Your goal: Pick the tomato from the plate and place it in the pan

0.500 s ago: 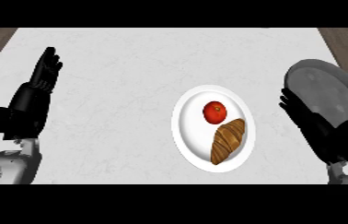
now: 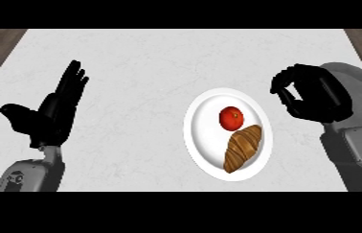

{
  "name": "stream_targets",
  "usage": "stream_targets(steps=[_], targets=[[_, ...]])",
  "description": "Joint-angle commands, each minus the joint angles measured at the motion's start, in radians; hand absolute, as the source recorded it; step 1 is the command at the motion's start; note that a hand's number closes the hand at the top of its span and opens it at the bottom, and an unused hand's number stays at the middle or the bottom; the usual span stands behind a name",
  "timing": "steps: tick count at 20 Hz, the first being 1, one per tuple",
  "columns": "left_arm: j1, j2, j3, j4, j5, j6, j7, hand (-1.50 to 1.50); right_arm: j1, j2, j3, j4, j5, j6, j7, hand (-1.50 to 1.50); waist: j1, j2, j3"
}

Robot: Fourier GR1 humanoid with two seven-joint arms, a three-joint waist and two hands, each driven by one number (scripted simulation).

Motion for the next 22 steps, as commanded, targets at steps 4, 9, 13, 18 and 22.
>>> stream_targets(steps=[4,9,13,18,22], targets=[[0.023,-0.029,0.021,0.027,0.054,-0.024,0.010,0.00,-0.025,-0.135,-0.065,0.303,0.213,0.218,-0.418,-1.50,-0.023,0.000,0.002],[-0.026,-0.025,0.020,-0.009,0.043,0.000,0.078,0.00,-0.148,-0.167,-0.003,0.429,0.430,0.182,-0.604,-1.50,-0.011,-0.003,0.002],[-0.038,-0.029,0.021,0.040,0.027,-0.014,0.044,0.00,-0.290,-0.182,0.026,0.528,0.487,0.203,-0.631,-1.50,-0.015,-0.003,0.001],[-0.018,-0.039,0.042,0.086,0.045,-0.033,0.016,0.00,-0.373,-0.189,0.143,0.466,0.634,0.139,-0.561,-1.50,-0.023,-0.004,0.000],[0.005,-0.022,0.042,0.021,0.041,-0.039,0.048,0.00,-0.417,-0.158,0.216,0.405,0.717,0.128,-0.467,-1.50,-0.037,-0.013,-0.001]])
